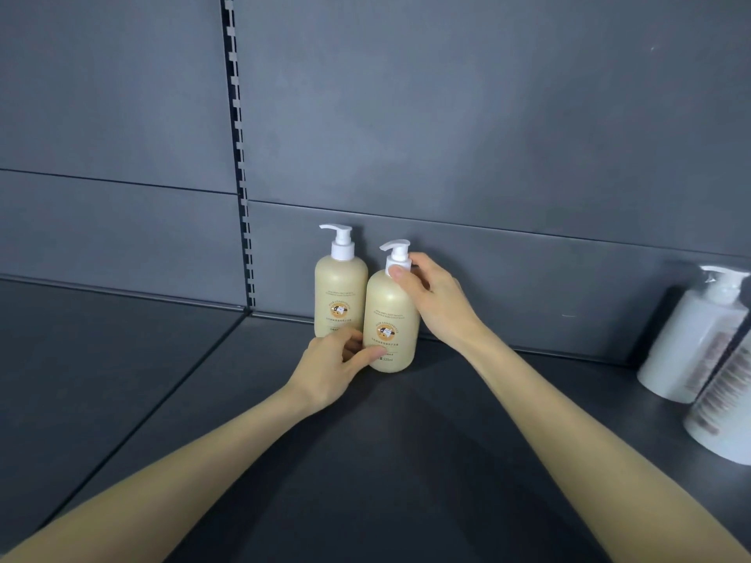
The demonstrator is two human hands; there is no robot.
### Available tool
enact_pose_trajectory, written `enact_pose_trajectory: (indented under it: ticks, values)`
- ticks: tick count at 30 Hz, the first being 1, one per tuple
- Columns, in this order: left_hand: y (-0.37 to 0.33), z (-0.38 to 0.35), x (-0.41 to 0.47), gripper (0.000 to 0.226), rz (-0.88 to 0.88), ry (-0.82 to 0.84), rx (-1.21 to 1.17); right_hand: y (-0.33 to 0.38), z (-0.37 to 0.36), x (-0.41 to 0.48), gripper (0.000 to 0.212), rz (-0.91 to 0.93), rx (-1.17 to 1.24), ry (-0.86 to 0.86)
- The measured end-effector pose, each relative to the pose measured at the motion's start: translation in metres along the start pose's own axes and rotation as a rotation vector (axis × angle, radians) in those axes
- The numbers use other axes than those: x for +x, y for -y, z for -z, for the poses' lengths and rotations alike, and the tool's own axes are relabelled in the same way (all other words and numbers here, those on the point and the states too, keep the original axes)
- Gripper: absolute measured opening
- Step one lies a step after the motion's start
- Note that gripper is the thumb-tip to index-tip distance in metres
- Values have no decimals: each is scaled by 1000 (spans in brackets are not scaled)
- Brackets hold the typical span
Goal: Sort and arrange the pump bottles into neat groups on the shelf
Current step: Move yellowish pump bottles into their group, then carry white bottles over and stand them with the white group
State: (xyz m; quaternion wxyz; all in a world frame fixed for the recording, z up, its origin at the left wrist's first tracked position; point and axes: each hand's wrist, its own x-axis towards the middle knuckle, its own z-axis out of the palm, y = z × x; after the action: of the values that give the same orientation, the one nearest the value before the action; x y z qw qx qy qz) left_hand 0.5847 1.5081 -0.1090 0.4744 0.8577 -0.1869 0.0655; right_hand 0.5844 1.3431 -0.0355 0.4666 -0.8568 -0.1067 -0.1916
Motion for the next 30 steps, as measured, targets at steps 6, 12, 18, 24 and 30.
enact_pose_trajectory:
  ticks: [6, 12, 18, 24, 30]
  values:
    - [-3, 1, -5, 30, -12, 3, 25, 4, -5, -7, 27, -49, 32, -10]
    - [-7, 15, -11, 19, -59, 87, 170, 16, 9, -24, 44, -95, -160, 47]
    - [-29, 26, -25, 27, -244, 199, 376, 33, 44, -59, 49, -193, -354, -73]
    - [-105, 7, -30, 45, -526, 218, 431, 55, 117, -115, 45, -274, -634, -188]
    - [-204, -36, -40, 56, -782, 199, 442, 85, 209, -191, 44, -330, -857, -346]
